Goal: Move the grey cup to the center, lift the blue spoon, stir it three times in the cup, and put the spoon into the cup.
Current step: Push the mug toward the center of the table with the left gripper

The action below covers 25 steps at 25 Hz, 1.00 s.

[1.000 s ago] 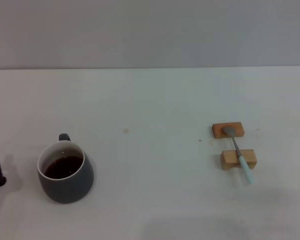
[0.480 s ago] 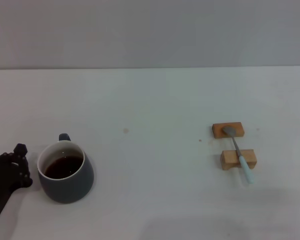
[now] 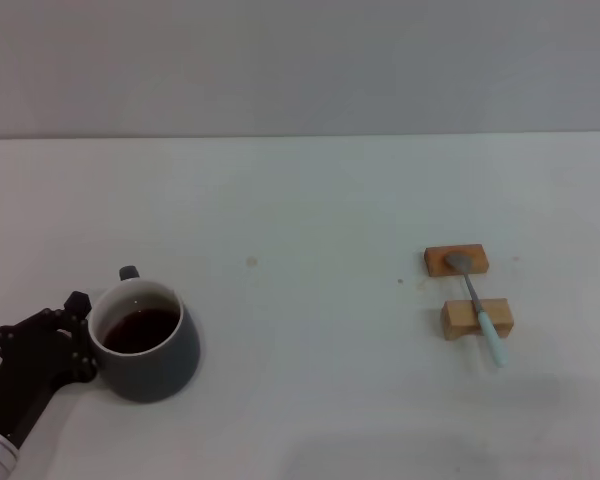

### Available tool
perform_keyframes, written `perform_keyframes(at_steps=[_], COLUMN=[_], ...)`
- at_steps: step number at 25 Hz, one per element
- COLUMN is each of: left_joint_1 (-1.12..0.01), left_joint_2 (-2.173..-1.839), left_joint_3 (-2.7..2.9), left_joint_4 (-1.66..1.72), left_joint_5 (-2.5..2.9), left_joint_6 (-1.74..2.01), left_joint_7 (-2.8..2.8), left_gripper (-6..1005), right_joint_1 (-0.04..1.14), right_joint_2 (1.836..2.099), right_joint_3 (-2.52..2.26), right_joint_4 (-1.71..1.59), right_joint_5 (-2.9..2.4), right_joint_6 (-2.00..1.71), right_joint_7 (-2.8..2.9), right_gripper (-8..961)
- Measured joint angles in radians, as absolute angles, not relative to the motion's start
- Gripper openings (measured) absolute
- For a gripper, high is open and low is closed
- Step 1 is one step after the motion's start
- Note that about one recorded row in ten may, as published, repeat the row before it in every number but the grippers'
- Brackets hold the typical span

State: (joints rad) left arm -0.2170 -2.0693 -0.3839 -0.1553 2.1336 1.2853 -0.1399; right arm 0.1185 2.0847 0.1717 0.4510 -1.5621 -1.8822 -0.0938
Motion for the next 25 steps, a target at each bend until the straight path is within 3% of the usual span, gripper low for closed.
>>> perform_keyframes(at_steps=[25], left_joint_1=[-0.226], left_joint_2=[-2.071], left_joint_3=[-0.268], left_joint_4=[-0.203], left_joint_5=[2.134], left_joint_6=[1.291], left_joint_7=[-0.140], left_gripper=[6], right_joint_1=[0.131], right_joint_2=[2.085], right_joint_3=[0.161], right_joint_4=[0.456], right_joint_5=[-1.565], right_joint_6=[-1.884], right_joint_7=[-0.094], right_gripper=[766])
